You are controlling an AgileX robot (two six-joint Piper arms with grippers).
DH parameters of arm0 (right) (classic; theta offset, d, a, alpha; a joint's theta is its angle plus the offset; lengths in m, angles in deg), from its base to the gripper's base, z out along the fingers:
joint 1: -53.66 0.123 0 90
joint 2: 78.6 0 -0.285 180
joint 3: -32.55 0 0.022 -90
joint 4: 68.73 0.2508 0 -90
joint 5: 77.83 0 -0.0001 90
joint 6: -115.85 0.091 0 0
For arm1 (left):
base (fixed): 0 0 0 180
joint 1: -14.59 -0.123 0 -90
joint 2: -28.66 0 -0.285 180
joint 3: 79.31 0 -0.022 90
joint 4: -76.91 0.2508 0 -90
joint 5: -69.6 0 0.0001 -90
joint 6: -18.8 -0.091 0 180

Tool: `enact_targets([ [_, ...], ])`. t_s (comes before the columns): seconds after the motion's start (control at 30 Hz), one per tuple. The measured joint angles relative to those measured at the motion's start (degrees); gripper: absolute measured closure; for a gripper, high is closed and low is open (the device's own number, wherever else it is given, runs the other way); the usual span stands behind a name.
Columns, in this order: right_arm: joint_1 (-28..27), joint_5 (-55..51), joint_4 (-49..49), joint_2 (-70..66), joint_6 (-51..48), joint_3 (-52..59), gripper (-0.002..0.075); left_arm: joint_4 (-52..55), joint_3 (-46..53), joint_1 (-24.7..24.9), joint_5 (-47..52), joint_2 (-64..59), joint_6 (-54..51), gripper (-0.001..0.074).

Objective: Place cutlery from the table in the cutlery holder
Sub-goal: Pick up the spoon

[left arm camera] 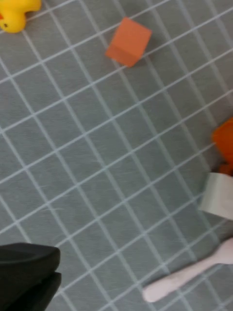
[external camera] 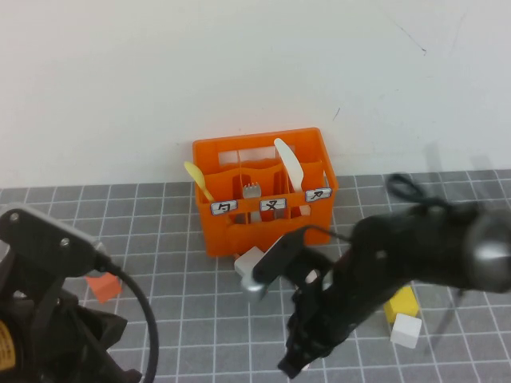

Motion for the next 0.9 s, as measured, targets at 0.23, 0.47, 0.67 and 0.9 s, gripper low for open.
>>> enact_targets([
  [0.23, 0.77, 2.45, 0.49, -8.41, 0.00, -4.88, 0.0728, 0.07, 1.23, 0.00, -3.39, 0.98, 0.15, 0.0735],
  [0.47, 0.90, 0.55, -0.48, -13.25, 2.94, -8.13, 0.0728, 0.07, 1.96, 0.00, -5.62, 0.98, 0.15, 0.0735],
  [0.67, 0.90, -2.57, -14.65, -13.79, 15.70, -8.49, 0.0728, 0.07, 1.96, 0.00, -5.69, 0.98, 0.15, 0.0736],
  [0.9, 0.90, -4.25, -24.58, -12.82, 20.66, -8.72, 0.0728, 0.07, 1.96, 0.00, -5.69, 0.98, 0.15, 0.0736],
])
